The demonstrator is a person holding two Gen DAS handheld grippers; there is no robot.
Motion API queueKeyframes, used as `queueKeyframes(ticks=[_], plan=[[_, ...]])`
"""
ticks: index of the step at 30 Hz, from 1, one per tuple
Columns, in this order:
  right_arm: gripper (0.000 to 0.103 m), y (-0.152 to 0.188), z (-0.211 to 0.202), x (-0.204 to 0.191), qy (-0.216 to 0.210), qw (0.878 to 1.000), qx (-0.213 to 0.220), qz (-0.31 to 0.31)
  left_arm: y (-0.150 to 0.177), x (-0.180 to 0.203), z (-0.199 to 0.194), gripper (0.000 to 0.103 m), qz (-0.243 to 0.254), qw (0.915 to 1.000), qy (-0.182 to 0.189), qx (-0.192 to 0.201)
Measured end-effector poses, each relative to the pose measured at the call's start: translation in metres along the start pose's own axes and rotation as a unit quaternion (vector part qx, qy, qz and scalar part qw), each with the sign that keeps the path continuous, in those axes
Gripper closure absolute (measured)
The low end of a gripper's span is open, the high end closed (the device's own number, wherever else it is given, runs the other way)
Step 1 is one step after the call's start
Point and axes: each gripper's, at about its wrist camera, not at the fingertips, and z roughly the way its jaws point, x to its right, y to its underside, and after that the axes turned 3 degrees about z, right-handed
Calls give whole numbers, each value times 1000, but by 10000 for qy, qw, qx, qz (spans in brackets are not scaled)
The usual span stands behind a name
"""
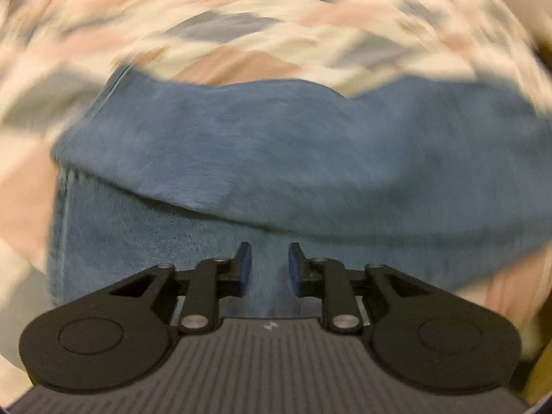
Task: Fold clothes
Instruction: 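Grasp a leg hem with the left gripper while the right gripper grasps the waistband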
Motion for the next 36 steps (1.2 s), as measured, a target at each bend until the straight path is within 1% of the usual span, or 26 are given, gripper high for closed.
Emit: queueKeyframes(ticks=[1,3,5,6,7,9,11,13,14,17,20,22,23,24,25,26,27,28,30,33,36], plan=[[55,-8,2,10,50,9995,122,278,-2,-7,4,78,-301,9995,14,6],[53,-19,6,24,207,9977,325,559,-3,-21,10,78,-816,9966,54,35],[53,-24,7,29,206,9971,365,635,-4,-34,13,75,-1269,9918,108,82],[53,-25,7,30,180,9972,358,639,-3,-41,12,73,-1548,9877,172,146],[53,-27,7,31,154,9972,350,643,-3,-50,12,69,-1864,9819,258,224],[52,-30,7,33,102,9973,335,650,0,-70,12,67,-2512,9662,393,417],[48,-32,7,35,49,9973,321,657,4,-91,11,67,-3160,9453,493,635],[48,-35,7,37,-3,9973,306,665,8,-107,11,67,-3639,9263,534,824],[48,-37,7,38,-29,9973,299,668,9,-115,14,67,-3779,9200,520,902],[48,-41,8,41,-108,9972,276,679,11,-132,20,66,-4022,9081,352,1116],[49,-44,7,44,-194,9969,251,721,12,-144,33,66,-4102,9042,331,1142],[50,-44,5,46,-275,9964,235,767,8,-146,36,72,-4120,9015,394,1263],[54,-45,5,47,-308,9961,237,792,6,-147,38,77,-4112,9008,426,1329],[61,-45,6,48,-330,9958,247,819,1,-146,36,102,-3992,9045,462,1430],[68,-47,7,49,-335,9957,260,828,-6,-143,32,102,-3843,9092,492,1523],[81,-49,8,49,-323,9957,275,820,-12,-140,28,102,-3681,9141,513,1619],[86,-51,9,49,-311,9961,290,772,-19,-133,20,102,-3448,9212,483,1737],[87,-53,8,48,-300,9967,306,686,-26,-127,10,102,-3218,9274,451,1856],[90,-57,6,48,-324,9974,310,561,-36,-116,-18,102,-2831,9348,380,2112],[92,-63,2,48,-381,9980,302,400,-35,-103,-67,102,-2463,9337,382,2571],[93,-69,-1,49,-438,9983,293,238,-15,-92,-98,102,-2036,9414,-52,2690]])
